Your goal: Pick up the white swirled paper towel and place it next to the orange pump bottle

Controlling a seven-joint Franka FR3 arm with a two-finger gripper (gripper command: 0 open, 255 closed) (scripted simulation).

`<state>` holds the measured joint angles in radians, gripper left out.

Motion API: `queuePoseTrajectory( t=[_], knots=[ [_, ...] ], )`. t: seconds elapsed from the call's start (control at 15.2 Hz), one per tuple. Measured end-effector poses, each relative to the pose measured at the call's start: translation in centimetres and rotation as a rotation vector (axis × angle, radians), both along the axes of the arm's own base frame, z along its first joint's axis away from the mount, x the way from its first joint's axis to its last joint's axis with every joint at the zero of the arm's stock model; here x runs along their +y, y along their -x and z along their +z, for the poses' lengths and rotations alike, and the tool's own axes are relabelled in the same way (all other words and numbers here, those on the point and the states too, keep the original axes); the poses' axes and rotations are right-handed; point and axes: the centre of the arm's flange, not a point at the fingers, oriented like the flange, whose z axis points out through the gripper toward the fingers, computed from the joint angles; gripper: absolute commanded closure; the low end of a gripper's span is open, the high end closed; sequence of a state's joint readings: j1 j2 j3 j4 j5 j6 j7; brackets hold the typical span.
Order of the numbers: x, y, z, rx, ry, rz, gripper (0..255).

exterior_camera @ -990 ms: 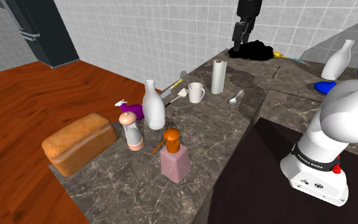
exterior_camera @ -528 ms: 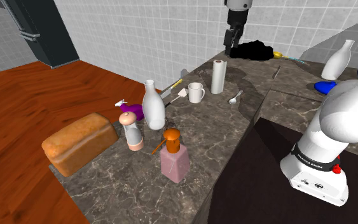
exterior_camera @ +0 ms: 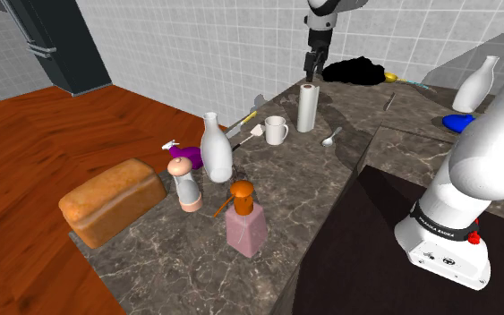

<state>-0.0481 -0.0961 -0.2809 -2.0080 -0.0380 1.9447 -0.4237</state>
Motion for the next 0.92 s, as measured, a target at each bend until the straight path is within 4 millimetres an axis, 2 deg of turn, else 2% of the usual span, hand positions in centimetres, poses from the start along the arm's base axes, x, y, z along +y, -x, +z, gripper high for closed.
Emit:
queuePoseTrajectory(
  t=[0.4, 0.53, 0.92],
  knots=[
    [-4.2, -5.8, -4.0, 0.015, -0.025, 0.011, 0],
    [-5.6, -7.1, -5.0, 0.02, -0.032, 0.013, 0],
    [-6.0, -7.7, -7.9, 0.021, -0.035, 0.016, 0]
  ],
)
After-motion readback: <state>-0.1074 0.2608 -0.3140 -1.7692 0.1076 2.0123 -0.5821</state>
